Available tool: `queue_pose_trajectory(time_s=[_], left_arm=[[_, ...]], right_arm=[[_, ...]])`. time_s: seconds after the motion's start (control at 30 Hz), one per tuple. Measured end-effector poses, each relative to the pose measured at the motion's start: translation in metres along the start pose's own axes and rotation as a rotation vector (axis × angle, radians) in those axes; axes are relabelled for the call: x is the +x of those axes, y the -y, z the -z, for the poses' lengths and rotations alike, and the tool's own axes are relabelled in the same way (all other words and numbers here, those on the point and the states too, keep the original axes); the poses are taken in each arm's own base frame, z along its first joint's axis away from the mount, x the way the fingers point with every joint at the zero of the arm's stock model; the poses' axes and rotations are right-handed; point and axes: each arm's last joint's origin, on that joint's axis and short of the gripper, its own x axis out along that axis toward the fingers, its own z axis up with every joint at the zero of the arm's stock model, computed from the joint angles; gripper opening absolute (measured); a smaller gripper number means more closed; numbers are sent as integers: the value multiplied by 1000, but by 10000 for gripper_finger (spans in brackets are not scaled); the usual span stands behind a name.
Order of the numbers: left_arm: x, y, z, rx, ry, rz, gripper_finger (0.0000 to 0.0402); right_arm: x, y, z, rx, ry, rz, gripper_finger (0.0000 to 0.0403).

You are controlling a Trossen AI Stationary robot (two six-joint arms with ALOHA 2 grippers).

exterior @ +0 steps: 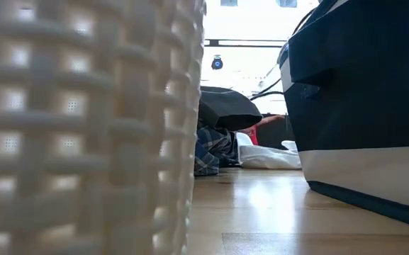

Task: Sort clothes
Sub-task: Put the white boxers into the blue laundry organizer

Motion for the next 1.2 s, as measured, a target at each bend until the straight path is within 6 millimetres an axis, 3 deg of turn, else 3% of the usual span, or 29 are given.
queue_pose_trajectory(time_s=[0.07,0.17,0.3,0.5,0.67,0.8,0.93,1.07,1.2], left_arm=[[0,0,0,0,0,0,14],[0,0,0,0,1,0,14],[0,0,0,0,0,0,14],[0,0,0,0,0,0,14],[0,0,0,0,0,0,14],[0,0,0,0,0,0,14],[0,0,0,0,0,0,14],[0,0,0,0,0,0,14],[0,0,0,0,0,0,14]], right_arm=[[0,-3,5,-38,-16,5,24],[-5,-11,10,-87,-45,-3,15],[-25,-28,14,-155,-27,-46,6],[-100,-55,14,-209,187,-232,3],[-199,-63,29,-263,384,-517,2],[-273,-57,62,-337,501,-758,1],[-325,-49,106,-450,540,-950,1],[-355,-41,153,-538,500,-1073,1],[-360,-32,197,-590,405,-1087,0]])
